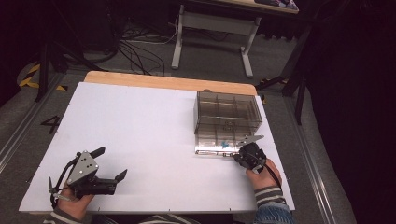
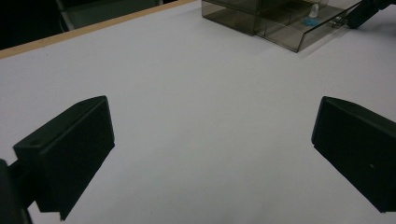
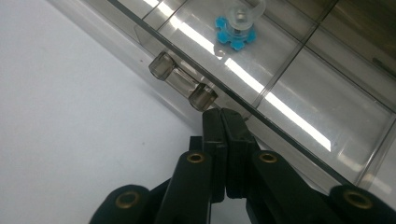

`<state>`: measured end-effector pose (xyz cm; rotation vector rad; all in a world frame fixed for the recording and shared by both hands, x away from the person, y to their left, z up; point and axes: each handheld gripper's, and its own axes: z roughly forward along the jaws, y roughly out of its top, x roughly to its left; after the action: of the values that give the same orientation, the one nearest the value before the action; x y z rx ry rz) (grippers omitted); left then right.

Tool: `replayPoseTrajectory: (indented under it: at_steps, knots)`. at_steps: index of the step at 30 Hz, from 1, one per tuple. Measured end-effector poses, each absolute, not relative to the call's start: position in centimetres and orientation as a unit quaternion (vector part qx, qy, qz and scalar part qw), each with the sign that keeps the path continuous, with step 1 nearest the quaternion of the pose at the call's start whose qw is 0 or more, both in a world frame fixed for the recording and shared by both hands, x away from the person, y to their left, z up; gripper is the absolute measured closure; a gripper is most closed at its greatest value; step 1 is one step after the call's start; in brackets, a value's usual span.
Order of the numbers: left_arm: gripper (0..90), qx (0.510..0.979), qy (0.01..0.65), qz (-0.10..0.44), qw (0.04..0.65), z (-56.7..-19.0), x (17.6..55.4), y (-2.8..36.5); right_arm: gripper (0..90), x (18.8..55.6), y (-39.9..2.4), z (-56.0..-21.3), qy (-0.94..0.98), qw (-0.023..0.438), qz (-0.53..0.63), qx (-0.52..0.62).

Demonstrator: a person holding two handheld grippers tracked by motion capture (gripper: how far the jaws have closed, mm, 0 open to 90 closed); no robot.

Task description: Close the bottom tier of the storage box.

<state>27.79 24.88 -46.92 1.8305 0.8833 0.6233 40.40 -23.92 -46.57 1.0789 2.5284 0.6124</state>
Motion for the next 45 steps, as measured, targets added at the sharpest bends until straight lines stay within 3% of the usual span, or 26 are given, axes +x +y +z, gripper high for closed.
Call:
replayPoseTrajectory:
  at_steps: [45]
  knots:
    - [0.0,0.752,0.363,0.261,0.485,-46.9,27.7,24.9,89.4,42.1,-23.1,-47.3,0.855,0.219,0.241,0.404]
